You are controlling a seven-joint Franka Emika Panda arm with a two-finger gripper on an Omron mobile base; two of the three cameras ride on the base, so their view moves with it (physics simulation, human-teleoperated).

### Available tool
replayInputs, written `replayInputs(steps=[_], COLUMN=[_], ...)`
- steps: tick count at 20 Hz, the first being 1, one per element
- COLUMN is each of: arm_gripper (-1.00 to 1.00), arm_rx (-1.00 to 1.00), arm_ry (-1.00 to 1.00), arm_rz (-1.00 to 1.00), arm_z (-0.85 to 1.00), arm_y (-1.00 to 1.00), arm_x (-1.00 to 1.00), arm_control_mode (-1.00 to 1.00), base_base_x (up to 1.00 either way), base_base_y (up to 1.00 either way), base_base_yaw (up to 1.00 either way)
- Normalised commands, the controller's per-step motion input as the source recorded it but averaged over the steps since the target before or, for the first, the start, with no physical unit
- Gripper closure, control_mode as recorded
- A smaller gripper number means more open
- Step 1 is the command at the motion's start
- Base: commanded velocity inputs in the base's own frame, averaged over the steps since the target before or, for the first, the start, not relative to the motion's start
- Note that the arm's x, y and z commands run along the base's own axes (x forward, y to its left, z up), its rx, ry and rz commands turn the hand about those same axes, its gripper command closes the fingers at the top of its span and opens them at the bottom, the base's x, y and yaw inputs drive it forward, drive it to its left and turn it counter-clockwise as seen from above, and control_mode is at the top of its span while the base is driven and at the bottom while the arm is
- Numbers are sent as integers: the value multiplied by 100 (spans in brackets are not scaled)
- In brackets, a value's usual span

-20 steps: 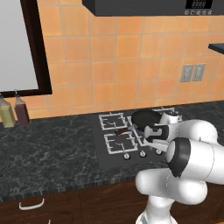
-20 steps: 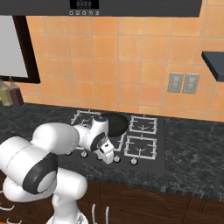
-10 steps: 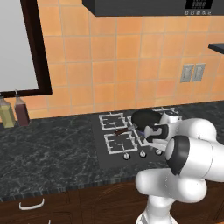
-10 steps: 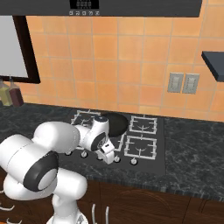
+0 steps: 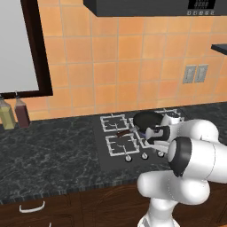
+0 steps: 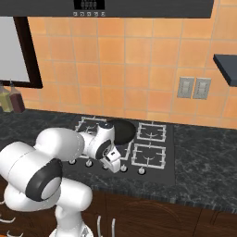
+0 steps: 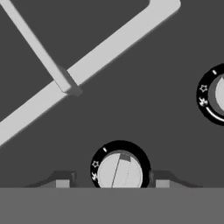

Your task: Turn off the center burner of the stove.

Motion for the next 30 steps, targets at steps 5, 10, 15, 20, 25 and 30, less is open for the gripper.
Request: replayInputs(steps=[5, 10, 15, 20, 25, 30], arm_gripper=[100, 100, 100, 100, 100, 100], arm_rx=[1, 1, 0, 0, 3, 3], arm_ry=[1, 4, 1, 2, 6, 5], arm_rz=[-13, -39, -53, -68, -76, -83], arm_z=[0, 0, 0, 0, 0, 0], arm_y=[-2, -3, -2, 0, 0, -3], arm_x=[10, 0, 2, 0, 4, 1], arm_control_mode=[-100, -100, -100, -100, -100, -100], base_base_x=[0, 0, 0, 0, 0, 0], base_base_y=[0, 0, 0, 0, 0, 0], base_base_yaw=[0, 0, 0, 0, 0, 0])
